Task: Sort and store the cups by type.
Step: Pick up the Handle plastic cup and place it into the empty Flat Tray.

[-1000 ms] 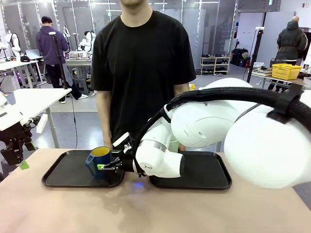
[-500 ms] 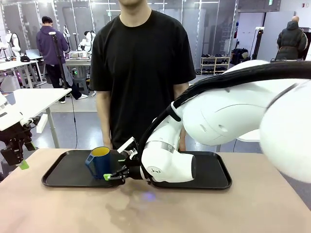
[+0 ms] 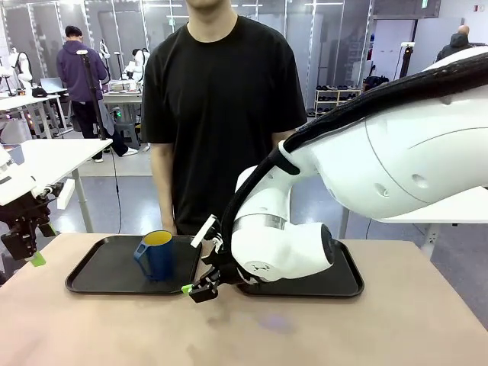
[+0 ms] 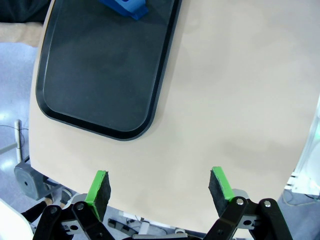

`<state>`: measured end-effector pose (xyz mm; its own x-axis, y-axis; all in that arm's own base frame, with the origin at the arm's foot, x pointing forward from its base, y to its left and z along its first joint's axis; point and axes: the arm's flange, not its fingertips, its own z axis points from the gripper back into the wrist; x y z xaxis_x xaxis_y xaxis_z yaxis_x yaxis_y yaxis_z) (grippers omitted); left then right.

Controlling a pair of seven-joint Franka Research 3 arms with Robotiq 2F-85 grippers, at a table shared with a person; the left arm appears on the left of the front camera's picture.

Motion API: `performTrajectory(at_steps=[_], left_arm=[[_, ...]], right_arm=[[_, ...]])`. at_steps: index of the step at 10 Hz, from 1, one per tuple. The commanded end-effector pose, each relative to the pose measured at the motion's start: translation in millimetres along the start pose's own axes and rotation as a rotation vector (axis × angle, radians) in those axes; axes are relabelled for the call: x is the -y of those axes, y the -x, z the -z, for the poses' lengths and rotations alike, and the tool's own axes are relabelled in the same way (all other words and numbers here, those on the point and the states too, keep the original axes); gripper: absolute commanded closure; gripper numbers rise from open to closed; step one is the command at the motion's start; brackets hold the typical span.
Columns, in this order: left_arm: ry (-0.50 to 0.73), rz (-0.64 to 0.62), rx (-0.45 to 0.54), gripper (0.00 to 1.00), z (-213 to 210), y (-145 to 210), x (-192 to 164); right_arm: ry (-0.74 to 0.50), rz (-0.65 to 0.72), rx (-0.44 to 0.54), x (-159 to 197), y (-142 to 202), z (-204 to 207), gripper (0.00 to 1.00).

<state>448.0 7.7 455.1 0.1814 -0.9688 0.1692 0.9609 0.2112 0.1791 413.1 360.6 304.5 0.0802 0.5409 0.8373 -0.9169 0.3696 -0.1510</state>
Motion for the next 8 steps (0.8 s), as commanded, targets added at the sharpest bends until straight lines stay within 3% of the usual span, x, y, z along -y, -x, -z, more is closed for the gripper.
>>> performTrajectory(at_steps=[1, 8], left_arm=[[-0.021, -0.002, -0.007, 0.00, 0.6, 0.7, 0.5], [-0.021, -0.002, -0.007, 0.00, 0.6, 0.7, 0.5]], right_arm=[[-0.006, 0.020, 0.025, 1.7, 2.8, 6.4, 0.00], [-0.006, 0.020, 0.025, 1.7, 2.8, 6.4, 0.00]])
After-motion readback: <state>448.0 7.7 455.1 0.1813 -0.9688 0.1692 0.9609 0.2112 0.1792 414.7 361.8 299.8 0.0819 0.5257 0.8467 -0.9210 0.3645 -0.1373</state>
